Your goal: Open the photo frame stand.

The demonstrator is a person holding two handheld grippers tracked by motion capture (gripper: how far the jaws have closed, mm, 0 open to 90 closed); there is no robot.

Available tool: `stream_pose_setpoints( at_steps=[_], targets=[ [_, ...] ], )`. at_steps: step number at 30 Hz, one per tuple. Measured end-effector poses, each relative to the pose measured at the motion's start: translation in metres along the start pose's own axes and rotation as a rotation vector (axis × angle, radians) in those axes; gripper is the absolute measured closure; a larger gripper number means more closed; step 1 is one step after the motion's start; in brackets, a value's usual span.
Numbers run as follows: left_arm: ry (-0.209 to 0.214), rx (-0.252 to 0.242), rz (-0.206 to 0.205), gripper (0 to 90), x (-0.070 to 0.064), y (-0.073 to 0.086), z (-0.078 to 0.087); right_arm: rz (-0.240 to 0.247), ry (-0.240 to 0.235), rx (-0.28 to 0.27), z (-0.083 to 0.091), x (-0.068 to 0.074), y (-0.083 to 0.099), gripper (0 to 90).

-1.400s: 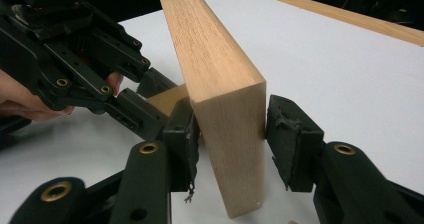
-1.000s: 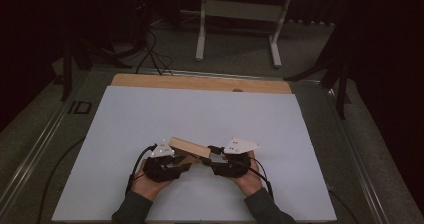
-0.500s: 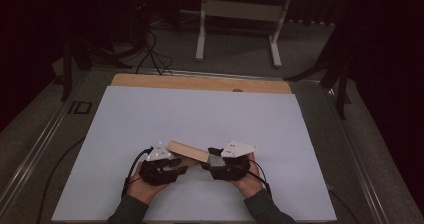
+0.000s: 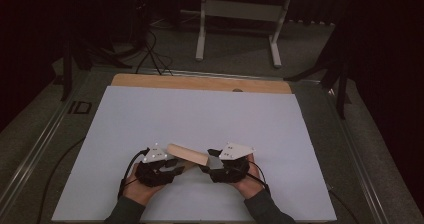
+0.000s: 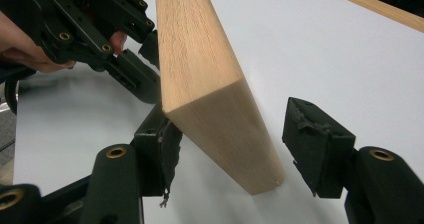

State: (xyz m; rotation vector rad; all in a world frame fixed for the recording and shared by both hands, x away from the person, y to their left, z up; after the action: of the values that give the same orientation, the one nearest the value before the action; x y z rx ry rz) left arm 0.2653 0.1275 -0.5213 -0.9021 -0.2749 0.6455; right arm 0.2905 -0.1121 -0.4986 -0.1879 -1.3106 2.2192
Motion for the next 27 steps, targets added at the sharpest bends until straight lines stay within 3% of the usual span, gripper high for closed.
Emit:
stream_pose_setpoints(
  at_steps=[20,27],
  targets=[
    [-0.010,-0.018,-0.006,60.9,0.002,-0.001,0.003,-0.020,-0.035,-0.001,0.005,-0.005,0.006,40.8],
    [-0.013,-0.027,-0.005,61.2,0.002,-0.002,0.005,-0.025,-0.070,-0.009,0.010,-0.009,0.009,42.0]
  ],
)
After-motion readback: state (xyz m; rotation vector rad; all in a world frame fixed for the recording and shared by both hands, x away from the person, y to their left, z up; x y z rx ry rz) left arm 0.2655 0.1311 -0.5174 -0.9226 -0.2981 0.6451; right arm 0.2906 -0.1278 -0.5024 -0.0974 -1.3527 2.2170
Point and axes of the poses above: each handheld gripper's, and its own axes: z roughly backward along the jaws, y roughly out of its underside, x roughly to its left, the point moved 2 cm from there along -z, roughly forward along the jaws, and after that the axes turned 10 degrees about -z, right-handed, at the moved point
